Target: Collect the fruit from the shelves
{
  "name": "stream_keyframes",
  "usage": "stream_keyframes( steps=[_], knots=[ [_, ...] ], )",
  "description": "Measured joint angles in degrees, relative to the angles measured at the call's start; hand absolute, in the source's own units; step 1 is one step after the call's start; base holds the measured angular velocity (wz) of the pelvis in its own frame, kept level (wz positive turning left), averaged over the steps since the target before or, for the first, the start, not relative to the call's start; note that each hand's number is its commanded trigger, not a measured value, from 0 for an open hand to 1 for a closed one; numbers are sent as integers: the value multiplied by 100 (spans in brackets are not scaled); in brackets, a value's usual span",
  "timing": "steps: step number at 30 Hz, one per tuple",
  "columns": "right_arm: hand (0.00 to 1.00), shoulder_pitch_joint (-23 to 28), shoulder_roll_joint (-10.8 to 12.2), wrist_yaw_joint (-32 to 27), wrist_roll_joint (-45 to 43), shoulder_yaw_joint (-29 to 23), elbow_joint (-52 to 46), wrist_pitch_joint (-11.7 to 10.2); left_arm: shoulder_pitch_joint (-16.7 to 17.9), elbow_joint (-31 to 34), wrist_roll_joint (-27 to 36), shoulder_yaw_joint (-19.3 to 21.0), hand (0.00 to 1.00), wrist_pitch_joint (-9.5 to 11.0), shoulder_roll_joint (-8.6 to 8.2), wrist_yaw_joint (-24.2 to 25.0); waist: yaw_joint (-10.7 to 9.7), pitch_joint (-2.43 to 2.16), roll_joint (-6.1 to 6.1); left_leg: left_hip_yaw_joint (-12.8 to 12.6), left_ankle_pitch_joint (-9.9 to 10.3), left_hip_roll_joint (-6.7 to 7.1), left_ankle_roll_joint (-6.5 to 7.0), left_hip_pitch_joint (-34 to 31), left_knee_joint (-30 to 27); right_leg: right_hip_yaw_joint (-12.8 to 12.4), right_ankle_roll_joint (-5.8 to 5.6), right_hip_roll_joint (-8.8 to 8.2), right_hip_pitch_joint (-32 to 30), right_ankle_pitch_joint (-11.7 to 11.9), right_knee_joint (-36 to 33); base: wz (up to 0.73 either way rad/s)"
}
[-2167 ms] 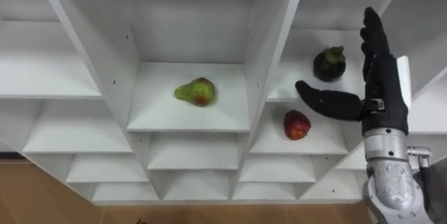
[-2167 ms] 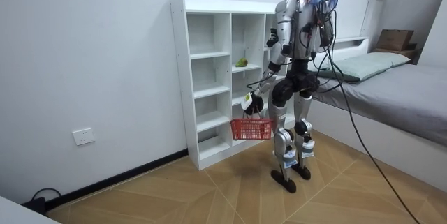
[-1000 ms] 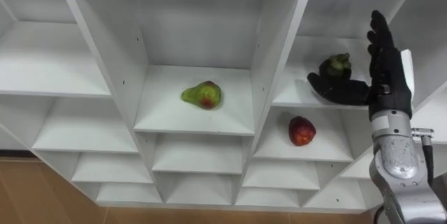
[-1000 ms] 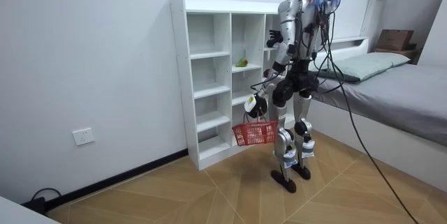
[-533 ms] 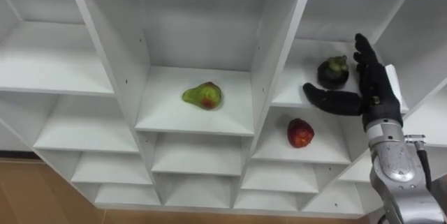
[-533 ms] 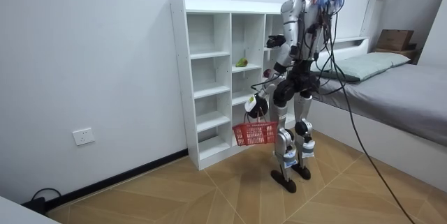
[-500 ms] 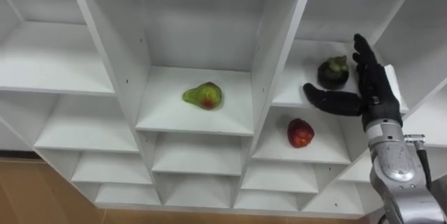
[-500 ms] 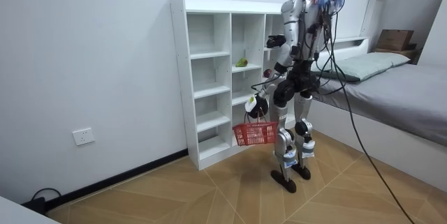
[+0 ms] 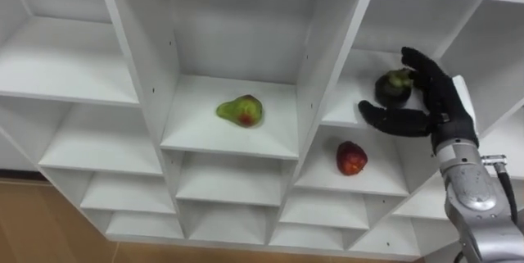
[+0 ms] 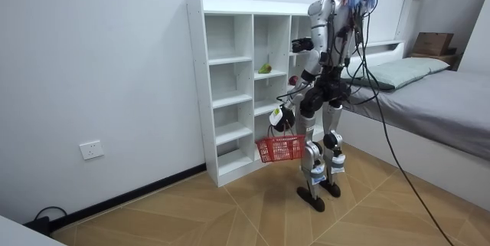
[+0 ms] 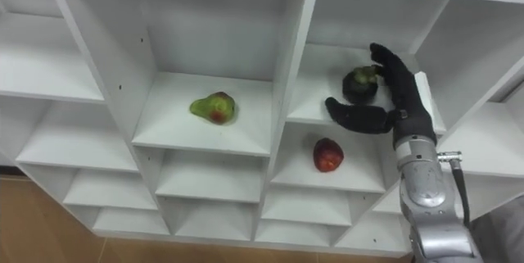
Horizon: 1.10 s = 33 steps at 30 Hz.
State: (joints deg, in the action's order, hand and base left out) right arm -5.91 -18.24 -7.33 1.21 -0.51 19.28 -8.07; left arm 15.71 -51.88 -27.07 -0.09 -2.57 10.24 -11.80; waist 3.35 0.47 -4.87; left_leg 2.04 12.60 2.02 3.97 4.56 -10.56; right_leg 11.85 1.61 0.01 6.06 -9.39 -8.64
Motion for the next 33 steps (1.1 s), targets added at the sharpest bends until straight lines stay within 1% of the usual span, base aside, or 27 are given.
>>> stream_keyframes(
  steps=[2, 6, 8, 12, 20, 25, 28, 30, 32, 33],
  knots=[
    [100, -37, 1, -42, -105, -84, 52, -3, -43, 1, 0, -1, 100, 0, -16, 0, 4, -1, 2, 24, 0, -1, 0, 0, -1, 2, 0, 1, 6, 0, 0, 6],
    [100, -106, 1, -151, -178, -80, 134, -16, -98, 10, 0, -2, 100, 0, -22, -1, 4, -6, 29, 42, 0, -5, -1, 2, -18, 6, 0, 5, 26, 0, 2, 2],
    [100, -160, 0, -212, -173, -89, 219, -15, -138, 18, 1, -1, 100, 0, -22, -5, 3, -22, 52, 34, 1, -4, -2, 17, -17, -10, 0, 4, 41, 0, 3, 5],
    [100, -199, 4, -212, -209, -79, 240, 6, -165, 30, 1, -2, 100, 0, -28, -9, 4, -39, 86, 34, 1, -4, -2, 19, -18, -15, 0, 4, 49, 0, 3, 0],
    [100, -191, 45, -183, -210, -60, 239, 65, -150, 26, 4, -1, 100, -1, -45, -49, 22, -31, 105, 50, 1, -3, -3, 66, -13, -56, 0, 6, 99, 0, 3, 2],
    [100, -186, 137, -197, -398, -61, 205, 68, -150, 27, 12, -2, 100, -1, -67, -52, 24, -44, 117, 47, 1, -2, -3, 67, -17, -56, 0, 6, 100, 0, 3, 0],
    [100, -154, 187, -278, -390, -16, 175, 57, -152, 28, 87, -14, 100, 7, -79, -137, 12, -59, 137, 45, 1, -3, -3, 108, -19, -68, 0, 8, 120, 0, 3, -1],
    [100, -66, 186, -332, -392, 78, 80, 52, -177, 28, 265, -29, 100, 23, -83, -203, 4, -73, 148, 48, 1, -4, -4, 114, -23, -68, 0, 9, 130, 0, 3, 0],
    [100, 42, 185, -364, -395, 141, -55, 35, -192, 28, 335, -32, 100, 72, -83, -299, 3, -73, 151, 47, 0, -4, -4, 115, -27, -68, 0, 10, 133, 0, 3, 0],
    [100, 101, 188, -364, -404, 148, -186, 44, -208, 29, 454, -31, 100, 89, -83, -333, -30, -73, 154, 29, 0, -4, -4, 114, -25, -69, 0, 9, 129, 0, 3, 0]
  ],
)
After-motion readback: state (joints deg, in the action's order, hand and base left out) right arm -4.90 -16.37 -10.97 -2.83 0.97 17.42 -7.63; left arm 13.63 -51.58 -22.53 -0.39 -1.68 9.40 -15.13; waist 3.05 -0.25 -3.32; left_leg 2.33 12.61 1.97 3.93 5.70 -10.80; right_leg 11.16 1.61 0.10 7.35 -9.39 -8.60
